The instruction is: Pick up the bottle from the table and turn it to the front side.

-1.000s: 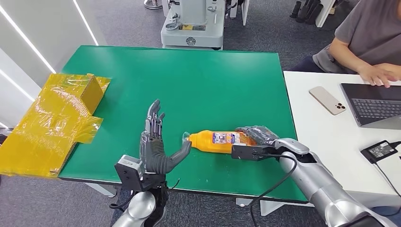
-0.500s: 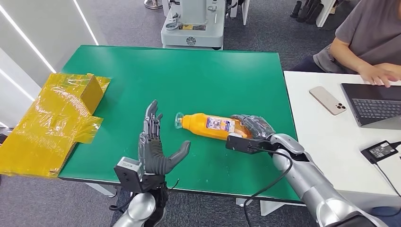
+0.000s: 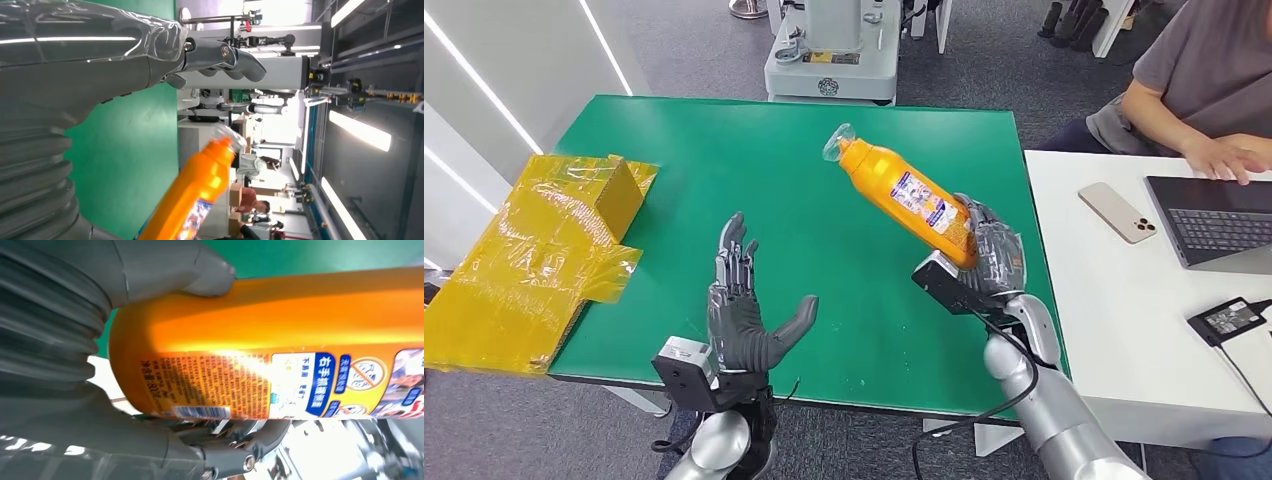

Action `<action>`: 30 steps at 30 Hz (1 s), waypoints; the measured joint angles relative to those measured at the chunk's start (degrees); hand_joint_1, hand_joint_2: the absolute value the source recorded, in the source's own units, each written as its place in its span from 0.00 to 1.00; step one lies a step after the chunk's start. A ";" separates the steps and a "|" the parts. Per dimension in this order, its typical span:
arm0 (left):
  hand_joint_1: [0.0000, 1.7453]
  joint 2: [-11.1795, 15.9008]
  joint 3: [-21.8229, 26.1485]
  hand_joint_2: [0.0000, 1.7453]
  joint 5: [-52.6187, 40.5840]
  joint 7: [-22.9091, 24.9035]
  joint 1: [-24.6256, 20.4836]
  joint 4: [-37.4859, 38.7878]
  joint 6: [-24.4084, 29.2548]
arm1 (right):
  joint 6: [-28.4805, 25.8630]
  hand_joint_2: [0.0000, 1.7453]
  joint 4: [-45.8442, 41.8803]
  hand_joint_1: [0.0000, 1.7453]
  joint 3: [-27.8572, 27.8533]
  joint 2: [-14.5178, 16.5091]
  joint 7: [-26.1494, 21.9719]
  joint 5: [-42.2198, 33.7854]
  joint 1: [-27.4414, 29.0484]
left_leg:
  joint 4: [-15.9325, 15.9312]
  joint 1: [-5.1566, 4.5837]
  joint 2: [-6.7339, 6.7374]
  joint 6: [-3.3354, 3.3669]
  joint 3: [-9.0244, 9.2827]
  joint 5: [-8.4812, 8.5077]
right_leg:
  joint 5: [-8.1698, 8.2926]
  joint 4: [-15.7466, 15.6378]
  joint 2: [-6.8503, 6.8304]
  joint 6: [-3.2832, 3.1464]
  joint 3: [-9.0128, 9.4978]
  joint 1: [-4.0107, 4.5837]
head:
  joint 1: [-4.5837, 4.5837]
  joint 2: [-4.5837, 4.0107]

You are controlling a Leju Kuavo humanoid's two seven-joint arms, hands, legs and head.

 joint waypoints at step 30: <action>0.00 0.24 -0.80 1.00 15.04 3.64 -9.30 6.42 -13.44 | -10.38 1.00 -17.01 1.00 -0.54 4.42 -17.15 -3.09 11.88 | -0.01 0.00 0.04 -0.01 0.00 0.00 | 0.00 0.01 0.04 -0.01 -0.04 0.00 | 0.00 0.00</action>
